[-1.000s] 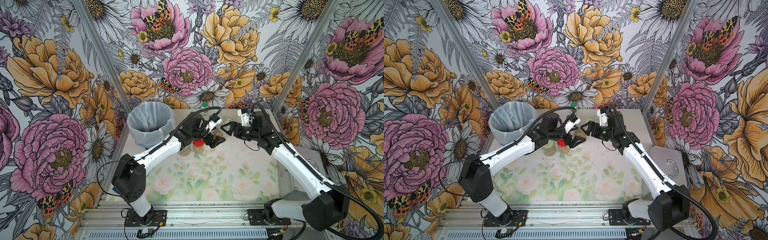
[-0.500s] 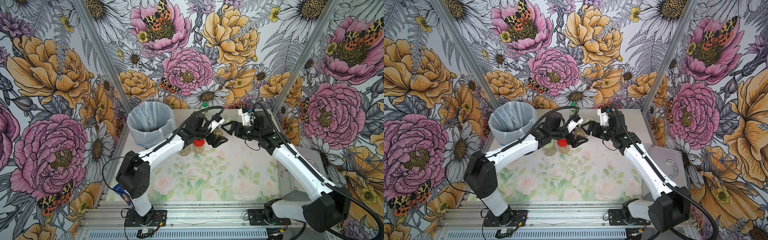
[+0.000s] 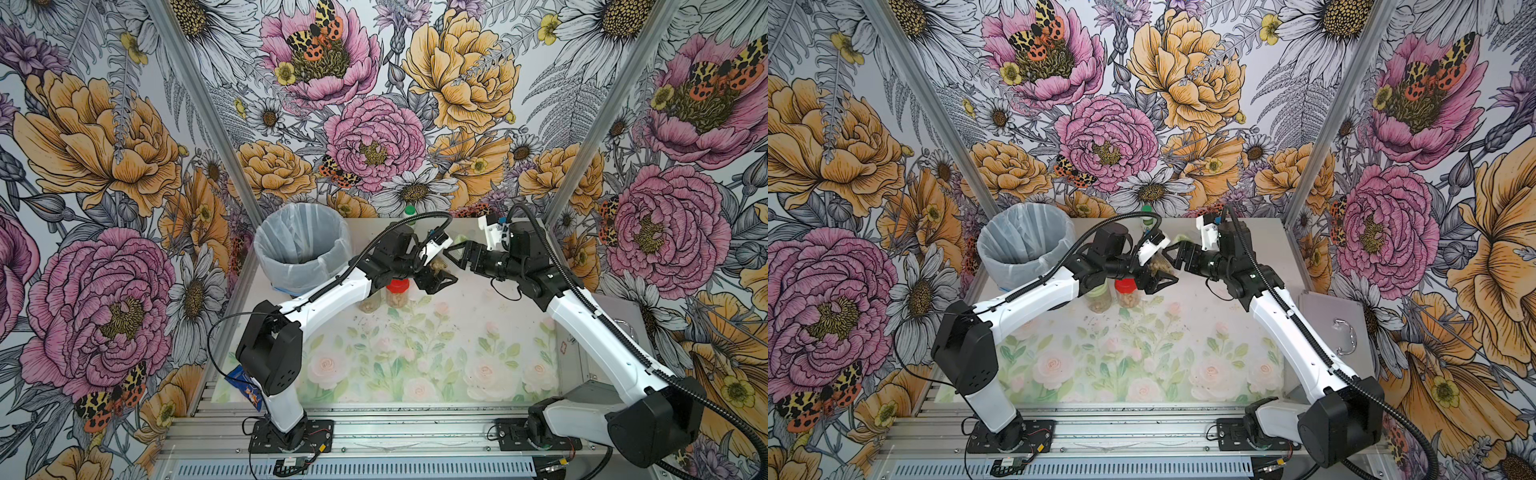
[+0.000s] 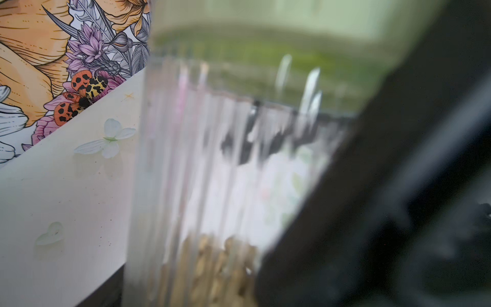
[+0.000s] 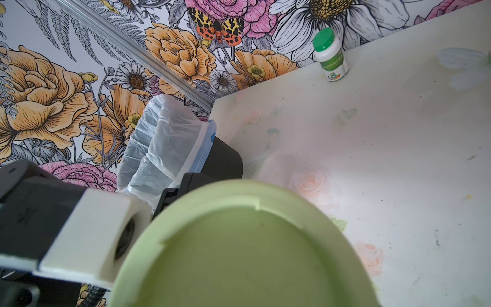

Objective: Empty moldy peanuts from jars
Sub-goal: Pick up the jar from the center of the board, then unscrew the lid from the jar.

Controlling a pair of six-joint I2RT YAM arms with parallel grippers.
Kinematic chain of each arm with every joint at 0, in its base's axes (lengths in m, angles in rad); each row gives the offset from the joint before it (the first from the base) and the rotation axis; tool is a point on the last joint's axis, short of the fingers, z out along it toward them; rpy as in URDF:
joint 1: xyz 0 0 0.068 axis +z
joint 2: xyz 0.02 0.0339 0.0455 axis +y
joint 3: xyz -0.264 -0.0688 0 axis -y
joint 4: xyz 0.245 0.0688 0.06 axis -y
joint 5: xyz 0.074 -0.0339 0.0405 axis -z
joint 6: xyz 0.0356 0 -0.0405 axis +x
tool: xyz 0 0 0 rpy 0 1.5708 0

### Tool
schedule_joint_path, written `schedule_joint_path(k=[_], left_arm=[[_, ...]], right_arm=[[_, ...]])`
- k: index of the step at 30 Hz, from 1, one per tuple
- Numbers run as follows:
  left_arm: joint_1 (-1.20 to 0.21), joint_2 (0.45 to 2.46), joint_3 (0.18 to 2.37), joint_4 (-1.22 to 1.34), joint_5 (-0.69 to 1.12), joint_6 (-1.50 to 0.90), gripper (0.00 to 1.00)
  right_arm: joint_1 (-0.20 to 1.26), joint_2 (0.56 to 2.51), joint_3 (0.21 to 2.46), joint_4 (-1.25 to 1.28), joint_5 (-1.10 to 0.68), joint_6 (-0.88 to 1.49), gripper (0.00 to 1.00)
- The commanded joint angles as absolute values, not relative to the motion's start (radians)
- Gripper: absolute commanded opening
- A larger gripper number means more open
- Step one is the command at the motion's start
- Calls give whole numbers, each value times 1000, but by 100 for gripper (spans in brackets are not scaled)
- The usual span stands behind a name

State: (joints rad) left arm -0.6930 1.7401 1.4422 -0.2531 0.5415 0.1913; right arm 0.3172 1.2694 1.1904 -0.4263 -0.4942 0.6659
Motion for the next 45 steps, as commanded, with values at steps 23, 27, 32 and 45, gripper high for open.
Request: schedule_joint_path(k=[23,27,32,45], left_arm=[[-661,1670,1331,-96,408,167,47],[-660,1650,1296,-38,394,154,45],[-662,1617,1258,3,351,156,45],[-783,1522,1003,477,8,296,45]], right_arm=[[318,1218,1199,-347,-541,690,95],[316,1215,1198,-360,-536,682,98],[296,1184,1200,-390,-508,681,99],[165,1329,1514,-875,-688,765,92]])
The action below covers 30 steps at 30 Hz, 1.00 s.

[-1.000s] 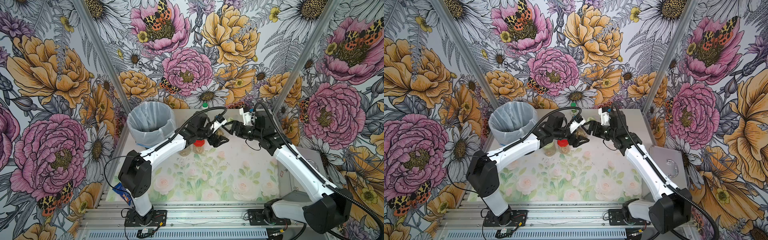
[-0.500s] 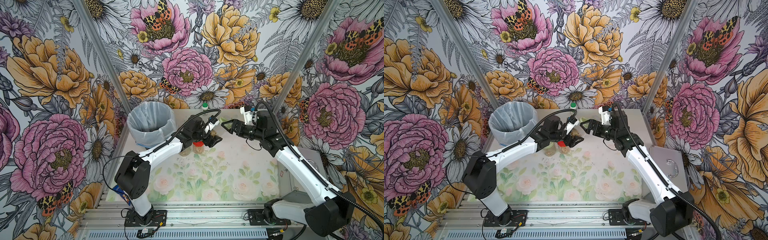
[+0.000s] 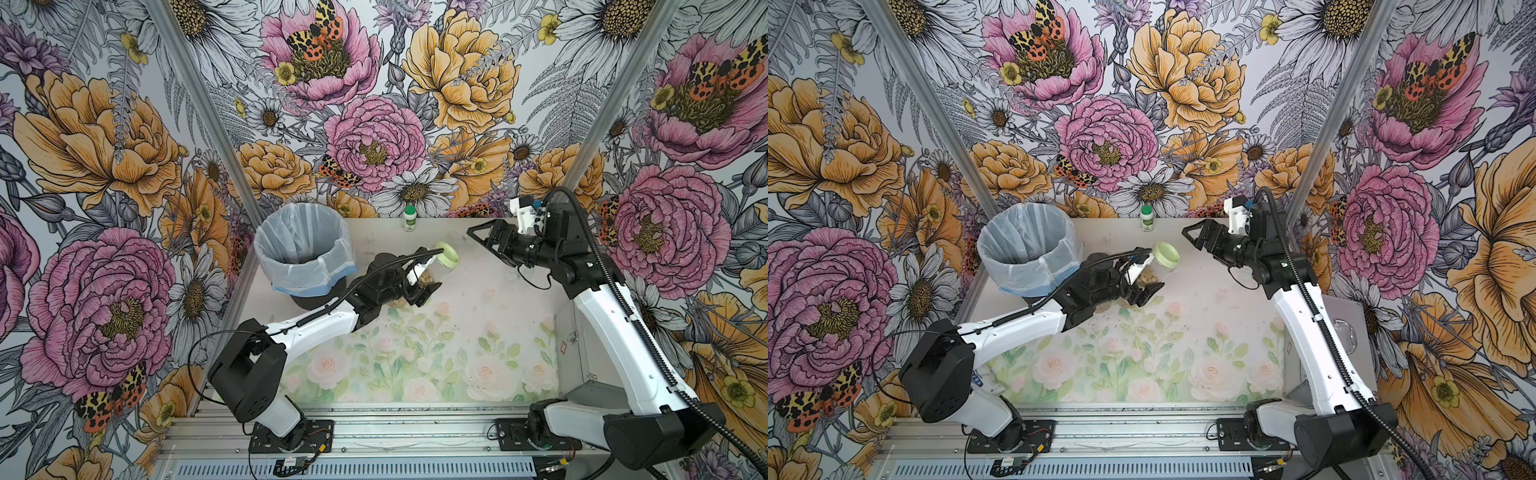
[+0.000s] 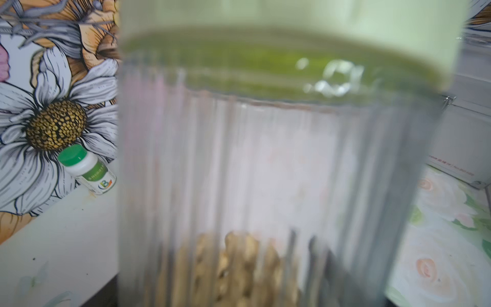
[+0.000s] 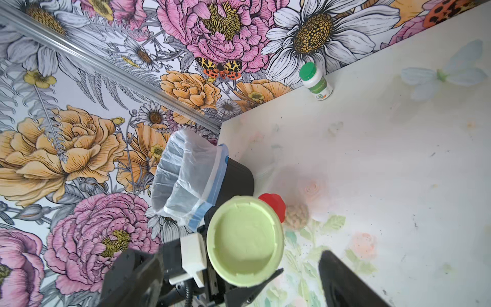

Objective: Empty moldy peanuts from jars
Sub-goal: Unscrew the lid from the jar.

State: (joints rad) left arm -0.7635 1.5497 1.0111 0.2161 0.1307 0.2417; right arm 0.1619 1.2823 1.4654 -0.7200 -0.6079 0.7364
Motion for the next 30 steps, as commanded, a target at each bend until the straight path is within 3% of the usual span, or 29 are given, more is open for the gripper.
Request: schedule_joint_path(k=[1,12,22,30], left_arm=[[-799,1535,995,524,-36,308,45],[-888,1701,1049,673,-143,383,45],[-885,1700,1039,681,-137,387,45],[-885,1700,1045,661,-131,388,45]], right_arm=[[165,1347,1543,-908,-682,761,92],[195,1427,1696,-1075,-571,747,93],[247,1466,1731,-1144,-401,711,95],[277,1507,1758,-1144,-396,705,95]])
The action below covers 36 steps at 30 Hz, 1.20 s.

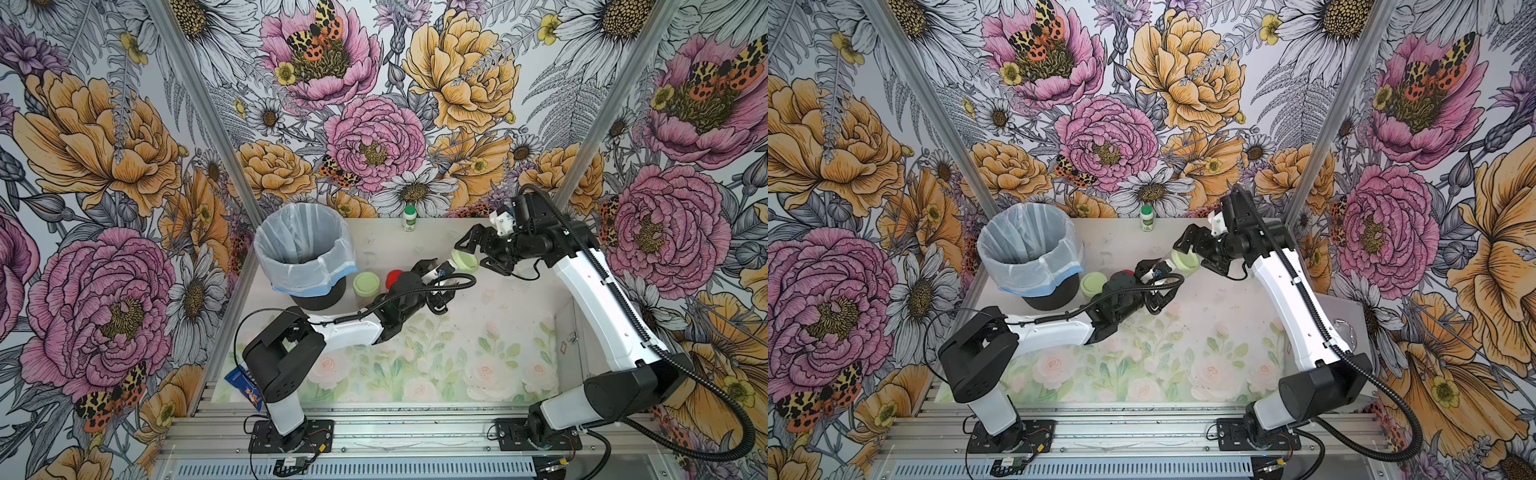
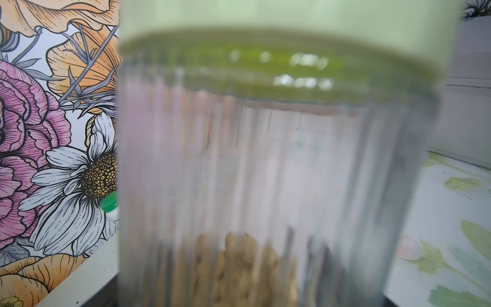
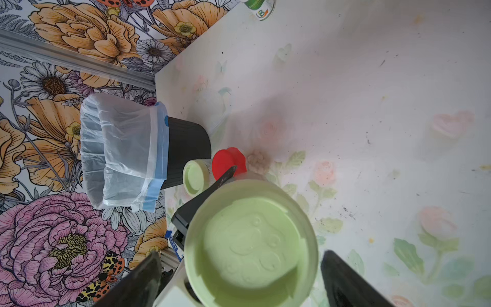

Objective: Empty moldy peanuts from jars
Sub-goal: Unscrew the lid from the jar.

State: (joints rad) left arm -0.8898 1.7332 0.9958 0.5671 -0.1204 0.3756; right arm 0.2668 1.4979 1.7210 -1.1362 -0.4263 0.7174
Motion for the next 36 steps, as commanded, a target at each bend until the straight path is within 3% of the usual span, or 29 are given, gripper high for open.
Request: schedule_joint_path(k=[1,17,24,33,36], left_arm=[[-885,1700,1047,655,-130,388,45],[-888,1672,1048,647,-116,385,44],[-885,1640,1035,647,-73,361,43],[-777,1497,996,618,354,115,43],[-765,1463,1008,574,437,96,42]], right_arm=[[277,1510,1759,-1144,-398,704,95],[313,1521,1708,-1146,-361,661,86],[318,1519,1697,-1145,-354,597,70],[316,1537,1772,-1136,-470,220,63],[320,1541,1752,-1138,-589,38,63]])
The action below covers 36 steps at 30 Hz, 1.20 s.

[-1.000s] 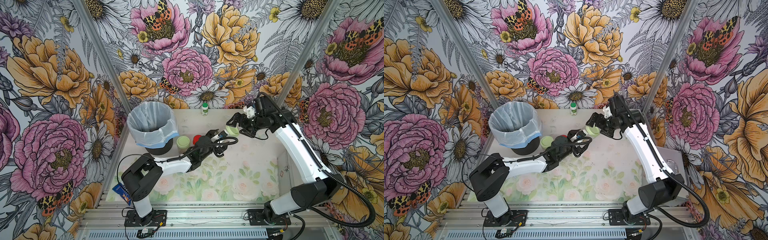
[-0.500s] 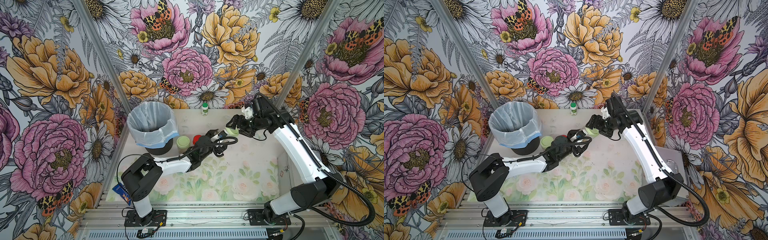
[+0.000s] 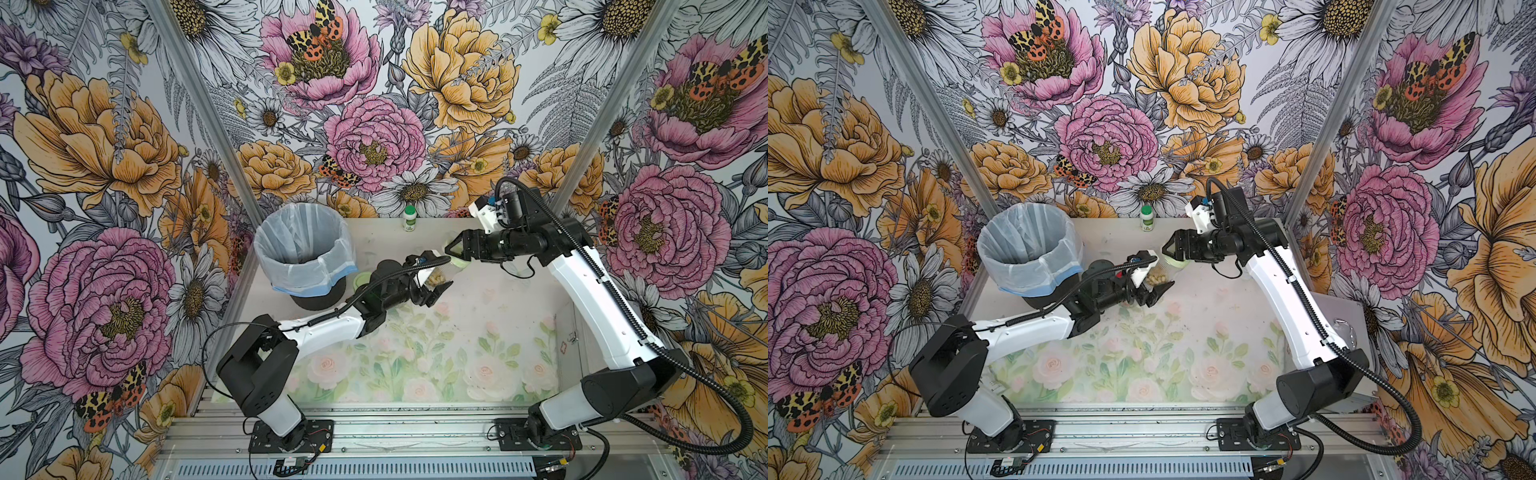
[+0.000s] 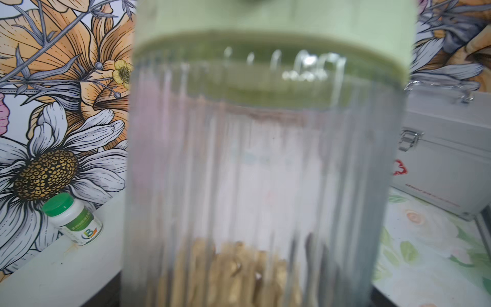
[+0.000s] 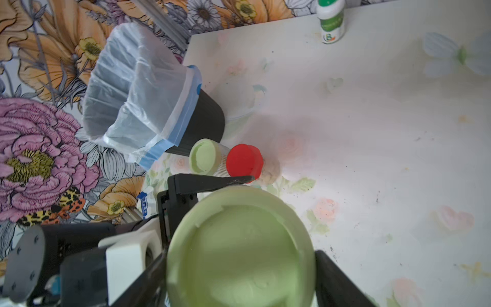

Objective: Empty moldy peanuts from jars
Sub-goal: Unscrew the lid from the jar.

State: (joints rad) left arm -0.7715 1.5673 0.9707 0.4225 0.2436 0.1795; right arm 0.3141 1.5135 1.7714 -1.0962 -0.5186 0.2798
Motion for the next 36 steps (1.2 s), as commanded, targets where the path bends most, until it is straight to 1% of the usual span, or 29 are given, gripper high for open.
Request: schedule_joint_path(k=[1,3,6,11,14,18,22,27,36], left_arm=[[-765,1455,1016,547,451,102,42],[-765,1446,1029,509,463,114,40],[-765,1437,1028,486,463,124,39],[-764,1436,1032,468,471,125,36],[-764,1436,1034,463,470,125,36],[-762,1433,1032,457,459,128,36],[-756,1428,1028,456,457,129,36],[-750,1433,1024,453,446,130,34],[-738,1446,1020,445,413,149,34]], right_arm=[[323,1537,1737,-1140,-621,-22,64],[324,1527,1714,-1148,-667,-128,66],[323,1537,1721,-1193,-703,-207,67],[323,1541,1726,-1232,-679,-275,70],[320,1549,1740,-1244,-655,-275,71],[320,1542,1745,-1244,-629,-271,80],[312,1531,1758,-1242,-603,-263,85],[288,1493,1757,-1204,-629,-229,93],[235,1361,1701,-1108,-756,-181,99]])
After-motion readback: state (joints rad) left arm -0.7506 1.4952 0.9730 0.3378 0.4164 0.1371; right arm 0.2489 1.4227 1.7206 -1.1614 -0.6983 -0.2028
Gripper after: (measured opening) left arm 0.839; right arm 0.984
